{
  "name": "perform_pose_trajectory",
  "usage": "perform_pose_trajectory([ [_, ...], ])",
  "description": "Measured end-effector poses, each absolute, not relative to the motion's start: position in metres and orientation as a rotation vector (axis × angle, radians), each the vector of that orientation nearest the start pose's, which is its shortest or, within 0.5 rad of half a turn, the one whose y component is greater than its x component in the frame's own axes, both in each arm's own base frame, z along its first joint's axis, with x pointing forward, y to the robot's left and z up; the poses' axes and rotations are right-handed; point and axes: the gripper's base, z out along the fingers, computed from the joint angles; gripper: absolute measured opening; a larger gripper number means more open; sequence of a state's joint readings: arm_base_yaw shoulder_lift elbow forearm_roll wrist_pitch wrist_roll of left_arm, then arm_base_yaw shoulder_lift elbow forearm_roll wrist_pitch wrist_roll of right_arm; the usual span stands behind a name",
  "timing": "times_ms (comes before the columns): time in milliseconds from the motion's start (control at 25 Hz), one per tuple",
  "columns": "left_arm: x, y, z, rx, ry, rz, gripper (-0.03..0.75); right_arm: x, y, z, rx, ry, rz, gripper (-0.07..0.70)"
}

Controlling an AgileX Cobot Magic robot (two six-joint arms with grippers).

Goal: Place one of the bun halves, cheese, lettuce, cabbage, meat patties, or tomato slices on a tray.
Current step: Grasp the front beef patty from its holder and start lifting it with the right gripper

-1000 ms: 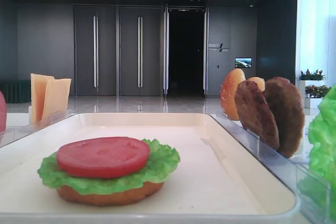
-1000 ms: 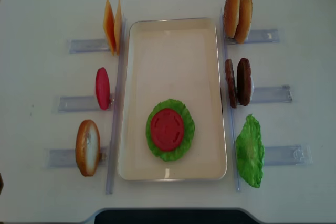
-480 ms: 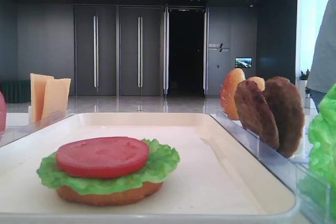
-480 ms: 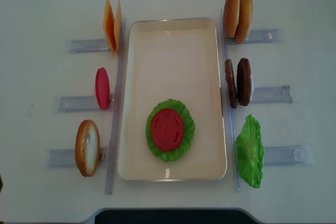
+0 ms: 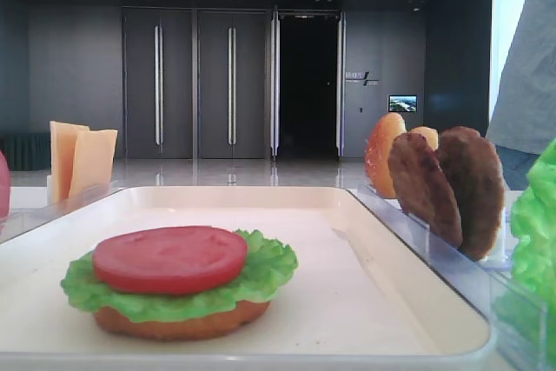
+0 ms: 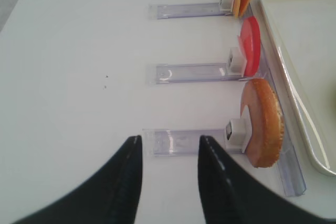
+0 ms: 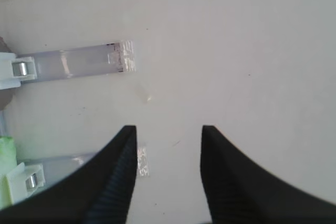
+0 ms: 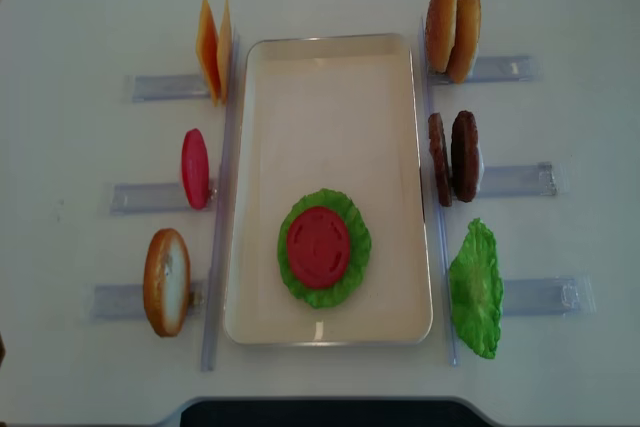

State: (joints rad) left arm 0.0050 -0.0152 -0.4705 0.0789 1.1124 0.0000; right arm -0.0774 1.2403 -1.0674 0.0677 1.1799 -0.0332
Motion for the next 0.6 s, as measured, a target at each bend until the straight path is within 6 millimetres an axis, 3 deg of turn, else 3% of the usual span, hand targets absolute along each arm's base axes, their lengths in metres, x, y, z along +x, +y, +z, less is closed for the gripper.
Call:
perform_pose_trajectory([
  [240,-0.006,0.006,0.265,-0.011,2.109,0.099,0.274,0.234,-0.012,0.313,0.04,2.863,0.069,0.31],
  [400,-0.006,0.006,0.265,-0.011,2.109,0.099,0.274,0.233,-0.01,0.313,-0.013,2.882,0.101,0.365],
  [600,-0.006,0.006,0.265,-0.011,2.109,0.099,0.274,0.233,0.009,0.314,-0.096,2.878,0.151,0.396],
])
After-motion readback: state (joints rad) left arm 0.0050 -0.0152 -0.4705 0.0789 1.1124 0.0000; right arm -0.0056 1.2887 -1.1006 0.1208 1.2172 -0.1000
